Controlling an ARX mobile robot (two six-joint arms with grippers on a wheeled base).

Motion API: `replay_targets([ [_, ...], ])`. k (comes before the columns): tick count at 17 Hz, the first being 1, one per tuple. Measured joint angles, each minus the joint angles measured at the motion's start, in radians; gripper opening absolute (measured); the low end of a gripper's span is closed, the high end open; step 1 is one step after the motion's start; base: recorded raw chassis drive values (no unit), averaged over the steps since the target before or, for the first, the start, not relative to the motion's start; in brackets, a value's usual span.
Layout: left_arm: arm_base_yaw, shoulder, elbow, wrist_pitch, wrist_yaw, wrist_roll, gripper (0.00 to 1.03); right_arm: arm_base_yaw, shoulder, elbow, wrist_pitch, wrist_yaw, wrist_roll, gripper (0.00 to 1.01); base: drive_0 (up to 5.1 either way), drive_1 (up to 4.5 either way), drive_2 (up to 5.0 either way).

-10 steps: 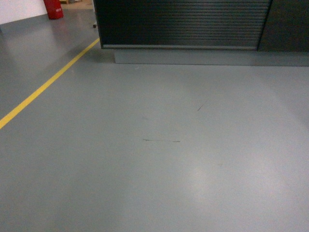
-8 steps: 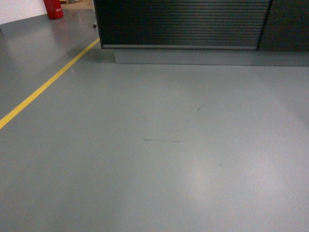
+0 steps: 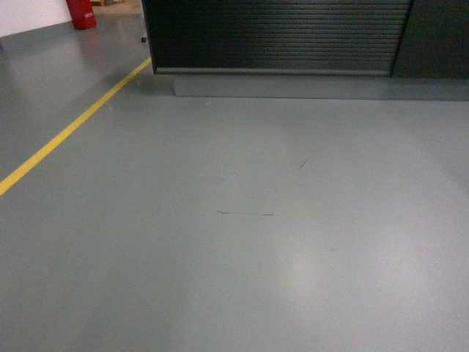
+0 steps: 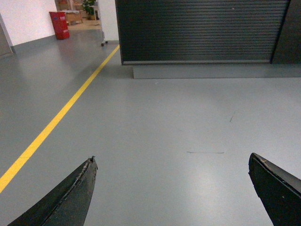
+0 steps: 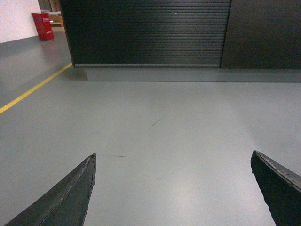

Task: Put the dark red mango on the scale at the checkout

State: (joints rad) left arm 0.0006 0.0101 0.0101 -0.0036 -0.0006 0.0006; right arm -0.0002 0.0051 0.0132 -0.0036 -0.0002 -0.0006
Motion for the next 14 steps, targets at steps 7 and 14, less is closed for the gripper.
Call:
replay_targets([
  [7, 0.0, 0.0, 0.0, 0.0, 0.0, 0.0, 0.98, 0.0, 0.0, 0.0, 0.0, 0.0, 0.0, 0.98, 0.0, 0.0, 0.0],
  [14, 0.0, 0.0, 0.0, 0.0, 0.0, 0.0, 0.98, 0.0, 0.0, 0.0, 0.0, 0.0, 0.0, 0.98, 0.0, 0.0, 0.0],
])
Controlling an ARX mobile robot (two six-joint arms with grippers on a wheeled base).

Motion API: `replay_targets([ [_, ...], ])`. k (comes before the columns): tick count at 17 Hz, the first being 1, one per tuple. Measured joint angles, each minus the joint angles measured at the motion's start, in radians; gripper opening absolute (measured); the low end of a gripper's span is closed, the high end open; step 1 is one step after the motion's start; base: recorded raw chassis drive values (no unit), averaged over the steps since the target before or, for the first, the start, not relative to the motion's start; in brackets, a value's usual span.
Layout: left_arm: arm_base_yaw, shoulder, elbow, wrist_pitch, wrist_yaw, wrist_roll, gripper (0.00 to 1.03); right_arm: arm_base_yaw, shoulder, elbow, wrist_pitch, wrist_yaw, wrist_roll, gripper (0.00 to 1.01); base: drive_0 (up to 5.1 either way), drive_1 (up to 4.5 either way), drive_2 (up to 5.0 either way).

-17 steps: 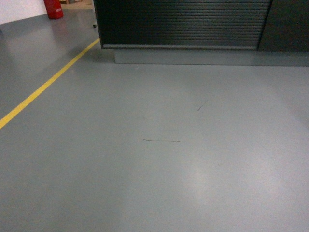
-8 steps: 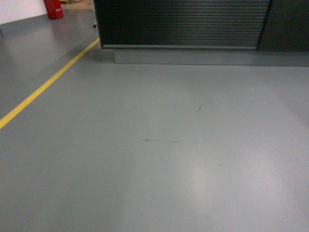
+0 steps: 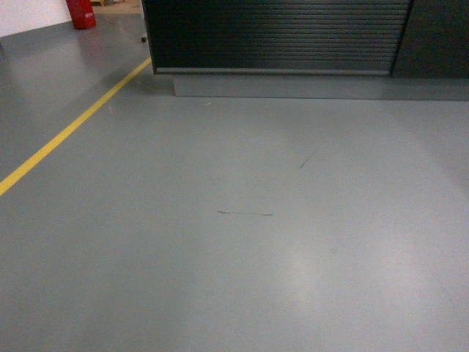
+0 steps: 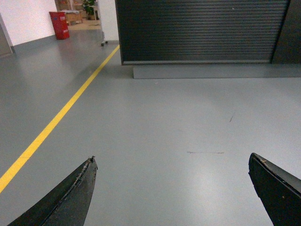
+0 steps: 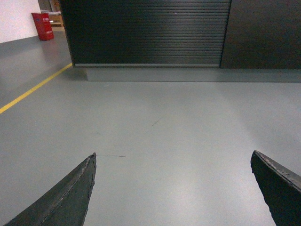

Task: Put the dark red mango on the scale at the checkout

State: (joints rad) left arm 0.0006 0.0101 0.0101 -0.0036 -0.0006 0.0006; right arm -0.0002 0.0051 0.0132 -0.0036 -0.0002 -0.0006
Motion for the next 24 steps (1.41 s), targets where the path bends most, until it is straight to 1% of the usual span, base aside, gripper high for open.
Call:
replay_targets([
  [12, 0.0, 0.0, 0.0, 0.0, 0.0, 0.0, 0.98, 0.0, 0.0, 0.0, 0.0, 0.0, 0.0, 0.98, 0.0, 0.0, 0.0],
  [24, 0.0, 0.0, 0.0, 0.0, 0.0, 0.0, 0.98, 0.0, 0.0, 0.0, 0.0, 0.0, 0.0, 0.98, 0.1, 4.39, -4.2],
])
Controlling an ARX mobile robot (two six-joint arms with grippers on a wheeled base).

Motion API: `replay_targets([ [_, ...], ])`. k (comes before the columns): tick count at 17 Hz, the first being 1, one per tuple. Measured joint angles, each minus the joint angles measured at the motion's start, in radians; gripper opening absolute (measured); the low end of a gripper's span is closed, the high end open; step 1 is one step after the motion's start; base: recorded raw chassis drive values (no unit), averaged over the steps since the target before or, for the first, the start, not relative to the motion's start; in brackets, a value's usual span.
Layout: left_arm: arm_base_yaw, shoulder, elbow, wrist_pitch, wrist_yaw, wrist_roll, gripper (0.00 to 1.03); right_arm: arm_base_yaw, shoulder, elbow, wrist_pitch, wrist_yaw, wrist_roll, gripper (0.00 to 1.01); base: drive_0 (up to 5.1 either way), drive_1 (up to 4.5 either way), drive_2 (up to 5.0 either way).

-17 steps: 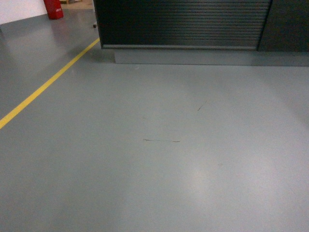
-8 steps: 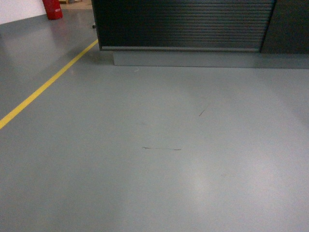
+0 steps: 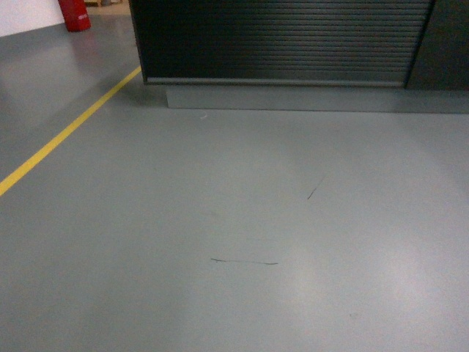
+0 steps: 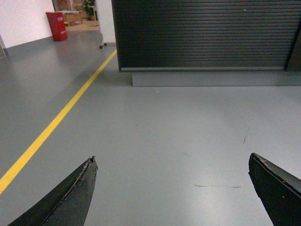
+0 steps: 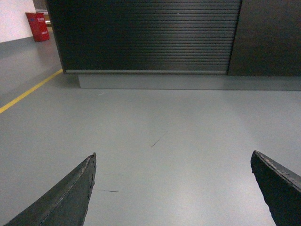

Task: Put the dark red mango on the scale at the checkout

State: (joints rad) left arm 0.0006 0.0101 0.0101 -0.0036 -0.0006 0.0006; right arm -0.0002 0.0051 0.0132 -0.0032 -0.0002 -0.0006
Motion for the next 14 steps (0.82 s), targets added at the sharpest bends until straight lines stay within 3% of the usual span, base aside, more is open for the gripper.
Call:
replay_targets([
  [14, 0.0, 0.0, 0.0, -0.002, 0.0, 0.0, 0.98, 0.0, 0.0, 0.0, -0.004, 0.0, 0.0, 0.98, -0.1, 4.23, -4.4],
])
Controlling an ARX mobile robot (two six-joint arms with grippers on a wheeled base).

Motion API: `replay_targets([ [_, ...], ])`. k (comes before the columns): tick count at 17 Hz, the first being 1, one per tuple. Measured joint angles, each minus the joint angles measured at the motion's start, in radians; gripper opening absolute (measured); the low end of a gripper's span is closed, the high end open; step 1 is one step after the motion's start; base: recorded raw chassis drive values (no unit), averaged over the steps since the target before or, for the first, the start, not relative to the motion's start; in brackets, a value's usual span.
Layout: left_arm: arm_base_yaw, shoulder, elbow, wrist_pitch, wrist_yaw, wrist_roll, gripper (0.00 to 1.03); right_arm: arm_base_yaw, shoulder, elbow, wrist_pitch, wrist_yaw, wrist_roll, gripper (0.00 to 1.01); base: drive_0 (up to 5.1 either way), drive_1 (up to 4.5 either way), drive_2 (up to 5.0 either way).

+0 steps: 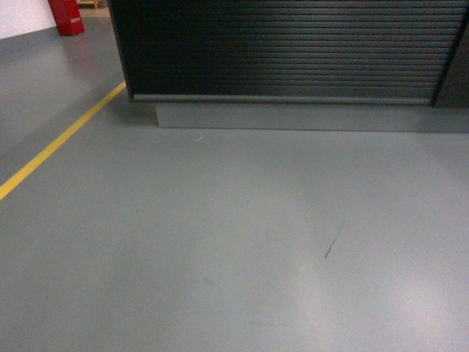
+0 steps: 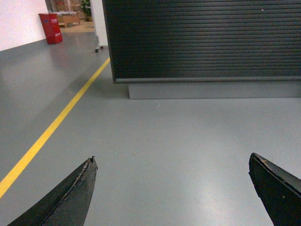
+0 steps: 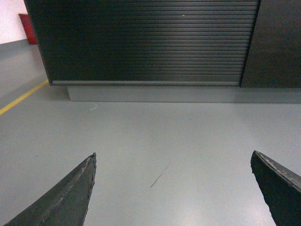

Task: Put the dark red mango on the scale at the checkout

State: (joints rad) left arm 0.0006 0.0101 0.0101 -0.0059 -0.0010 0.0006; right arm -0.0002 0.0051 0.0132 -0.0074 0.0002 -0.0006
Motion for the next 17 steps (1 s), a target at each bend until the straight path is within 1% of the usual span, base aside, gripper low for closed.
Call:
replay_targets([
  [17, 0.0, 0.0, 0.0, 0.006, 0.001, 0.0, 0.98, 0.0, 0.0, 0.0, 0.003, 0.0, 0.0, 0.98, 0.0, 4.29, -4.3],
])
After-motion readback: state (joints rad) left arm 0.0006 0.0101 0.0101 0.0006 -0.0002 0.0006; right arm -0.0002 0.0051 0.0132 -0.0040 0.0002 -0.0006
